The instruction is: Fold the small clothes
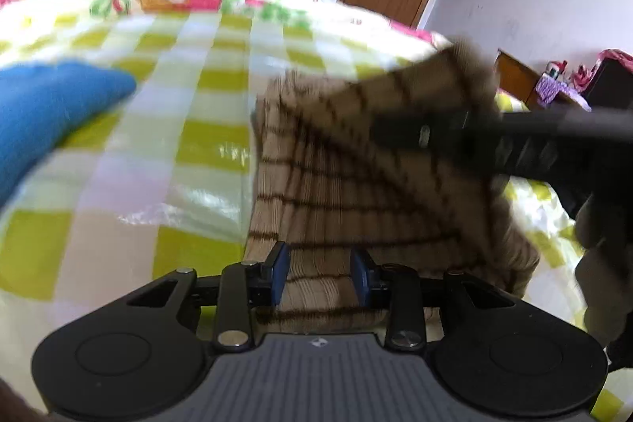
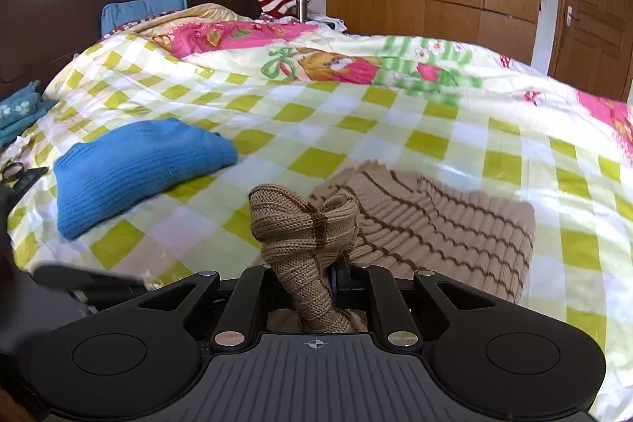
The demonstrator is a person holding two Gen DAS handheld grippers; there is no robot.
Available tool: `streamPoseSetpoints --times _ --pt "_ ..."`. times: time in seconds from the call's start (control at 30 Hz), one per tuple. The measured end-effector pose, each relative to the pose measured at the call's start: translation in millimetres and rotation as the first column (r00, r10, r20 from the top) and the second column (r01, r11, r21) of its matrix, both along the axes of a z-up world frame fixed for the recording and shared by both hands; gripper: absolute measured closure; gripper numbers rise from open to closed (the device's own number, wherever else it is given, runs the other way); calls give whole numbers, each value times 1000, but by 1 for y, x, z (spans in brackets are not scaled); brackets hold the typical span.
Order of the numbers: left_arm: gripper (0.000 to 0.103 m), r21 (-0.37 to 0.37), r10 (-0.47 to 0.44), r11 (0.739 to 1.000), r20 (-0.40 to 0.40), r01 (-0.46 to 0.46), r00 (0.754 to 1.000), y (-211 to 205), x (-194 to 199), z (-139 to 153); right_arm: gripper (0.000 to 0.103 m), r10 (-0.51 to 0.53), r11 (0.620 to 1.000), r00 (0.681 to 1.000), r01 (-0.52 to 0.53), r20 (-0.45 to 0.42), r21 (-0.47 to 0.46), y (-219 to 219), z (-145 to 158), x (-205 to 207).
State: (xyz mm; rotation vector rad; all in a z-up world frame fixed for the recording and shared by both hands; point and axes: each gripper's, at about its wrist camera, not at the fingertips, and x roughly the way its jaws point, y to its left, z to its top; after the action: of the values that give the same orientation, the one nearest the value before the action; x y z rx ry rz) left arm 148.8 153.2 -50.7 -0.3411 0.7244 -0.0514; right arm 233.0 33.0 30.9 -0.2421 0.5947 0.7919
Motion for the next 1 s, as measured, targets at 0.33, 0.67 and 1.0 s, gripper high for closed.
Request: streamPoseSetpoints --times 0.33,0.67,1.0 --pt "55 -37 -10 999 -13 9 1000 3 2 -7 89 128 988 991 -124 39 -90 30 -22 -22" --pt "54 -17 -16 1000 -15 16 1000 3 -18 7 72 199 976 977 -205 -70 -76 23 -27 -17" --pt "54 62 118 990 107 -125 987 29 -67 73 50 163 978 985 -155 -52 141 -44 33 -17"
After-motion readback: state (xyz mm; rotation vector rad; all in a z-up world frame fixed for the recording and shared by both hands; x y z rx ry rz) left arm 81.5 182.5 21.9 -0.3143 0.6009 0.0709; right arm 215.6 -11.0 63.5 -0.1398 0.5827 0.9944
